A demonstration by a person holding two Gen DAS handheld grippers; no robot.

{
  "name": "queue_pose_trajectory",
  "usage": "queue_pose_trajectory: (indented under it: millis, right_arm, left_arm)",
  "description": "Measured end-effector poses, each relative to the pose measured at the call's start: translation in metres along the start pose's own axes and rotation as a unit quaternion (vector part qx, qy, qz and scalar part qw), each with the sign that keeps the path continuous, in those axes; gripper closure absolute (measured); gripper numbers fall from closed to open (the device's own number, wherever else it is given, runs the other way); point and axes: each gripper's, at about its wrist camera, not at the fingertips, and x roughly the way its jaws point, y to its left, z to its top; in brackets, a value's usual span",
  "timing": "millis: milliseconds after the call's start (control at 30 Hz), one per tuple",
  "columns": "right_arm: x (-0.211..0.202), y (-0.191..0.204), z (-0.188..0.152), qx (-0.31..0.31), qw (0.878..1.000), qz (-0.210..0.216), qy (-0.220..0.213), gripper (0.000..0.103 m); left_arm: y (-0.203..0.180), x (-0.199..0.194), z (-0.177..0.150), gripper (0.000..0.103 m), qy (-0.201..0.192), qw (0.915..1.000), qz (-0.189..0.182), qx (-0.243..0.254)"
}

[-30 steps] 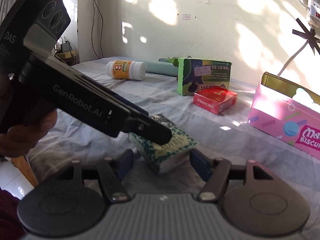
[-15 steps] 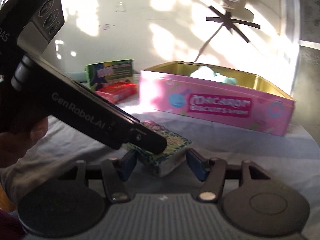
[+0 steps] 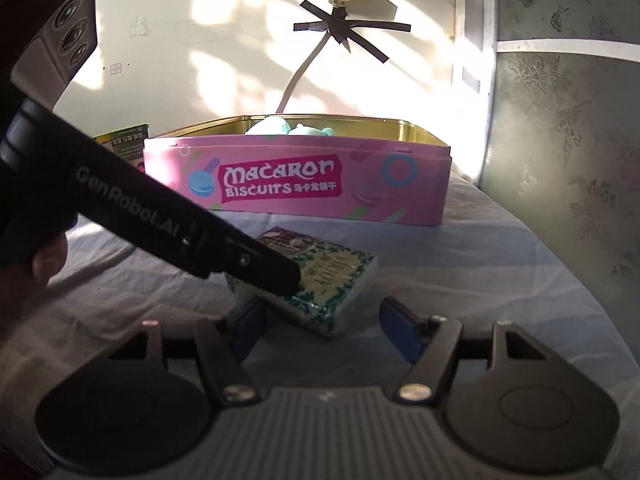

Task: Organize objects
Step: 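Carry the tissue pack into the pink tin and open the left gripper, then withdraw the left gripper and move it toward the white vitamin bottle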

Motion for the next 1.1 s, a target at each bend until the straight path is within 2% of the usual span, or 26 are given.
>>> queue_pose_trajectory:
  millis: [67, 133, 267, 367, 467, 600, 733, 800, 833, 900, 1100]
  right_arm:
    - [0.000, 0.002, 0.000, -0.002, 1.000, 0.011, -0.002, 0.047]
    - [0.000, 0.006, 0.002, -0.006, 1.000, 0.012, -0.005, 0.054]
    - [-0.008, 0.007, 0.009, -0.019, 0.999, -0.007, -0.035, 0.054]
    - [-0.014, 0.000, 0.024, -0.016, 0.997, -0.020, -0.072, 0.054]
    - [-0.007, -0.003, 0.045, -0.021, 0.994, -0.038, -0.097, 0.054]
    - [0.021, -0.013, 0.076, -0.013, 0.992, -0.046, -0.117, 0.054]
    - [0.064, -0.020, 0.097, -0.008, 0.993, -0.060, -0.102, 0.054]
    - [0.084, -0.026, 0.101, -0.005, 0.993, -0.074, -0.094, 0.052]
    - [0.090, -0.028, 0.102, 0.000, 0.992, -0.080, -0.094, 0.046]
    - [0.096, -0.031, 0.104, 0.012, 0.992, -0.084, -0.090, 0.043]
    - [0.072, -0.021, 0.090, 0.022, 0.990, -0.076, -0.116, 0.043]
  left_arm:
    - [0.003, 0.004, 0.001, 0.050, 0.010, 0.9998, -0.017, -0.009]
    - [0.001, 0.005, 0.001, 0.051, 0.010, 0.9999, -0.010, -0.008]
    - [-0.008, -0.007, 0.012, 0.051, -0.018, 0.9998, -0.008, 0.011]
    - [-0.016, -0.016, 0.034, 0.051, -0.047, 0.9980, 0.001, 0.041]
    - [-0.017, -0.017, 0.060, 0.050, -0.068, 0.9962, 0.019, 0.051]
    - [-0.007, -0.005, 0.091, 0.050, -0.092, 0.9940, 0.045, 0.039]
    - [0.008, 0.019, 0.112, 0.050, -0.084, 0.9947, 0.058, 0.012]
    - [0.015, 0.031, 0.116, 0.050, -0.080, 0.9942, 0.073, 0.004]
    - [0.018, 0.033, 0.116, 0.049, -0.078, 0.9937, 0.081, -0.006]
    - [0.026, 0.033, 0.115, 0.049, -0.081, 0.9931, 0.079, -0.032]
    - [0.017, 0.001, 0.094, 0.049, -0.113, 0.9886, 0.096, -0.028]
